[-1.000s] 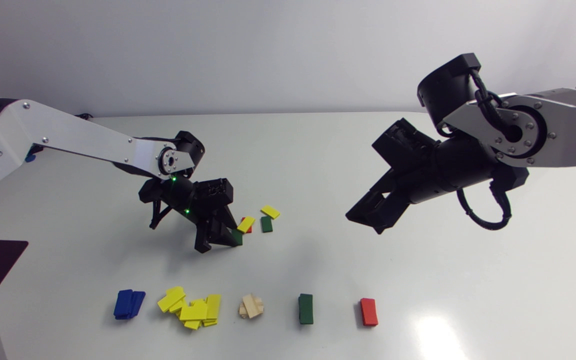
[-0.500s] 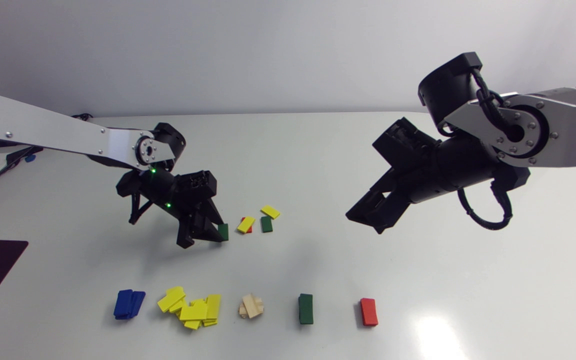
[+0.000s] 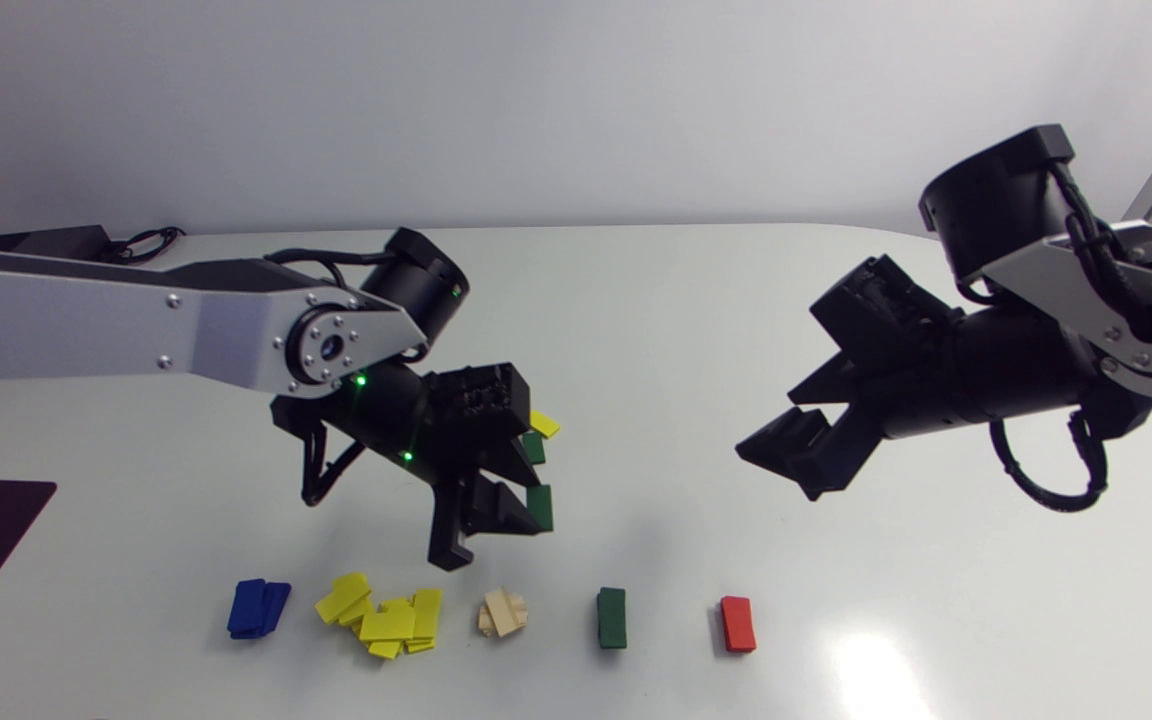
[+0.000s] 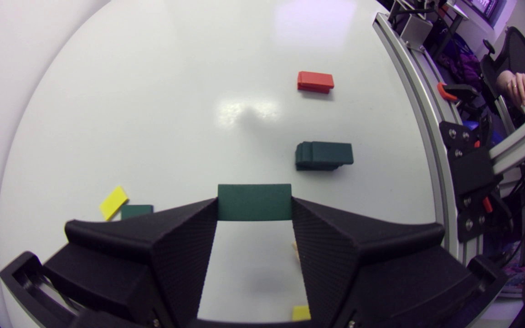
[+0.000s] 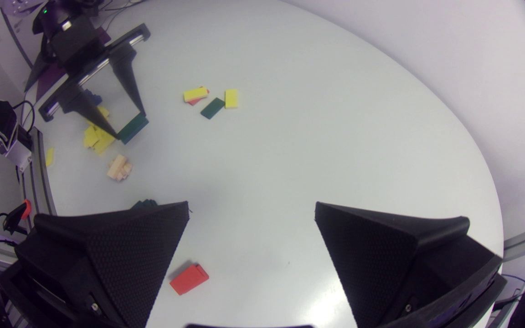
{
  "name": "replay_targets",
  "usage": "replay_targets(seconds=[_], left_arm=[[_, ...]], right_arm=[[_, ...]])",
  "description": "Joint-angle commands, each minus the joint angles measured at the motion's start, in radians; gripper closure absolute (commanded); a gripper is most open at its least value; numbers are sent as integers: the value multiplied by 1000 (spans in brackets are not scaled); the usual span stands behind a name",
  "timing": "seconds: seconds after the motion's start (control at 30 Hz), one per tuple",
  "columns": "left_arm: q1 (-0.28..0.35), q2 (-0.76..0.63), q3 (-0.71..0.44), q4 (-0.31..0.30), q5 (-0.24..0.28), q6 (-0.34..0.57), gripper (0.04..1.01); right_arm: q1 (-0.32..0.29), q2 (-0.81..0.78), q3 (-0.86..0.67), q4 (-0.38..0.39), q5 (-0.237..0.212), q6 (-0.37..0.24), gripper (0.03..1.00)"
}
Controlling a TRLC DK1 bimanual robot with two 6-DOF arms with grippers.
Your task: Take domino bricks one by one from the mixed stack on the table and place each onto the existing stack of the same color.
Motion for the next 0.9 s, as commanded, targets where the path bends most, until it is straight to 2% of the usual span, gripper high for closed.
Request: replay_targets(seconds=[0.0, 0.13, 0.27, 0.5, 0.7, 0.87], left_arm=[[-51, -14, -49, 44, -25, -102, 805], [-105, -15, -91, 107, -64, -165, 805], [-138, -17, -106, 133, -74, -199, 803], [-189, 3, -123, 191, -91, -250, 803], [-232, 5, -131, 202, -95, -283, 805], [-269, -9, -154, 202, -95, -286, 805]], right_arm=[[-31, -31, -60, 2, -6, 2, 66], [-70, -69, -104, 4, -8, -18, 66], [-94, -89, -124, 4, -29, -27, 66], [-123, -101, -146, 8, -42, -27, 66], [-162, -120, -160, 13, -57, -39, 66], [-163, -121, -164, 13, -58, -39, 66]])
